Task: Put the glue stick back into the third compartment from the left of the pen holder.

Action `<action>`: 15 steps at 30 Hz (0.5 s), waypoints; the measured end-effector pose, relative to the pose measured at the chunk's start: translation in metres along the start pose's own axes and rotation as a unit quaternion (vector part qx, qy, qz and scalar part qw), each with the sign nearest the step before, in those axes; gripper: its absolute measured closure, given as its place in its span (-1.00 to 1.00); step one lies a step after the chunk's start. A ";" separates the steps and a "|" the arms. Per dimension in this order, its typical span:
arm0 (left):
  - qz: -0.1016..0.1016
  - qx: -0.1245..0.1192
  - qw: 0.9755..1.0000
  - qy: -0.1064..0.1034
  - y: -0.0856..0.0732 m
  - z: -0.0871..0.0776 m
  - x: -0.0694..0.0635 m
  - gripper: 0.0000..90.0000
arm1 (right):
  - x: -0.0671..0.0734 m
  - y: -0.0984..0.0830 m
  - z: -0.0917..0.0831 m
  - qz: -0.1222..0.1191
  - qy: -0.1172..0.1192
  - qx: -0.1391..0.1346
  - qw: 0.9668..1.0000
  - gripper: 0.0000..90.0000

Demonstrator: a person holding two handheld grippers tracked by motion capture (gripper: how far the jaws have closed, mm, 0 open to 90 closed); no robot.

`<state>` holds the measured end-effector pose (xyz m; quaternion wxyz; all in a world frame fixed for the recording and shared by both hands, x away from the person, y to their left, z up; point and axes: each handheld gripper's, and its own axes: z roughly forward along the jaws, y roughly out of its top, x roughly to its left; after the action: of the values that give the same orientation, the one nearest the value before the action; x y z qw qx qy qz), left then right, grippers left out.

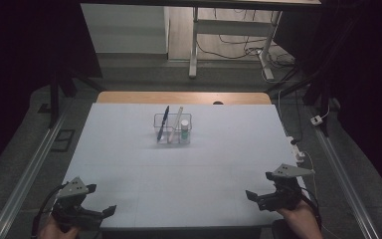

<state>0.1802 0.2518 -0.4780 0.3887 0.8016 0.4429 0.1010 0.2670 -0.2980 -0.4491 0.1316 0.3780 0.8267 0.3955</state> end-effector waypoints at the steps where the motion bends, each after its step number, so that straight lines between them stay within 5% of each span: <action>1: 0.000 0.000 1.000 0.000 0.000 0.000 0.000 -1.00 | 0.000 -0.002 -0.001 0.001 -0.001 0.000 1.000 -1.00; 15: -0.002 0.001 1.000 -0.001 0.000 0.000 0.000 -1.00 | -0.005 -0.017 -0.015 0.028 -0.017 0.012 0.999 -1.00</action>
<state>0.1807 0.2519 -0.4783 0.3888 0.8012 0.4440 0.0989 0.2538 -0.3165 -0.4528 0.1296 0.4091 0.8183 0.3823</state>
